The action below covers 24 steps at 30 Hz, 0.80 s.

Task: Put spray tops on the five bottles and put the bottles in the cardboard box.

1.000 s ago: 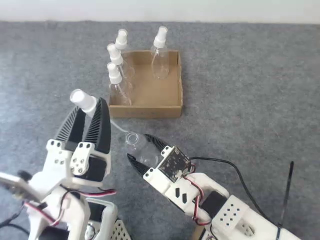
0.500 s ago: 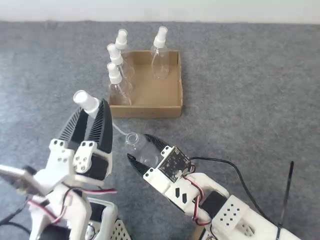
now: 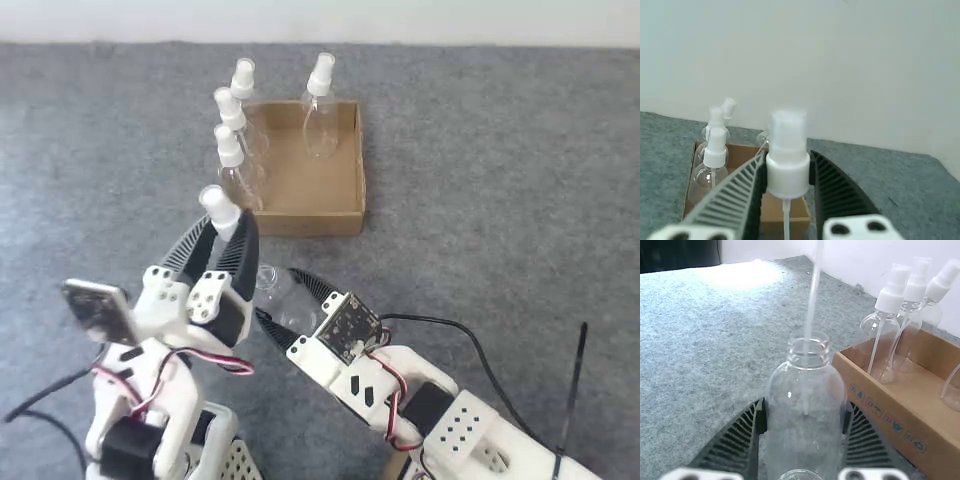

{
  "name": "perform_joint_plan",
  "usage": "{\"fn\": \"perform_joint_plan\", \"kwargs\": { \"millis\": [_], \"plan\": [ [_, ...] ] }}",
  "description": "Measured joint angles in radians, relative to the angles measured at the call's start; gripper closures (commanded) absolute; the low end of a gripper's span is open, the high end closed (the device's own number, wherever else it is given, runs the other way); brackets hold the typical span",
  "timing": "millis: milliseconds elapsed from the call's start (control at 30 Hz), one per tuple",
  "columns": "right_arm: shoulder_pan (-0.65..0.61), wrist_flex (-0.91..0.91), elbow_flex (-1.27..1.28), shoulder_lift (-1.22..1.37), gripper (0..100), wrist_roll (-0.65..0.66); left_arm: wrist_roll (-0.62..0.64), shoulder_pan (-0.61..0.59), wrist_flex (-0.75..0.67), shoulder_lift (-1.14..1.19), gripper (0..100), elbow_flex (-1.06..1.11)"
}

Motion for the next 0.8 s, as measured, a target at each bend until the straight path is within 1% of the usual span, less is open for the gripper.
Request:
{"fn": "perform_joint_plan", "kwargs": {
  "millis": [167,400,500,600,700,800],
  "plan": [
    [0.028,0.000,0.000,0.000,92.3,0.000,-0.032,0.005,0.000,0.000,98,0.035],
    [0.043,0.000,0.025,0.000,92.3,0.002,-0.031,0.017,0.000,0.000,98,0.123],
    [0.044,0.000,0.025,-0.006,92.3,0.000,-0.048,0.044,0.000,0.000,98,0.141],
    [0.054,0.000,0.025,-0.006,92.3,0.000,-0.095,0.078,0.023,0.000,92,0.141],
    [0.066,0.000,0.025,-0.006,92.3,0.002,-0.103,0.095,0.063,0.000,82,0.141],
    [0.075,0.000,0.025,-0.008,92.3,0.000,-0.106,0.100,0.074,0.000,76,0.141]
  ]
}}
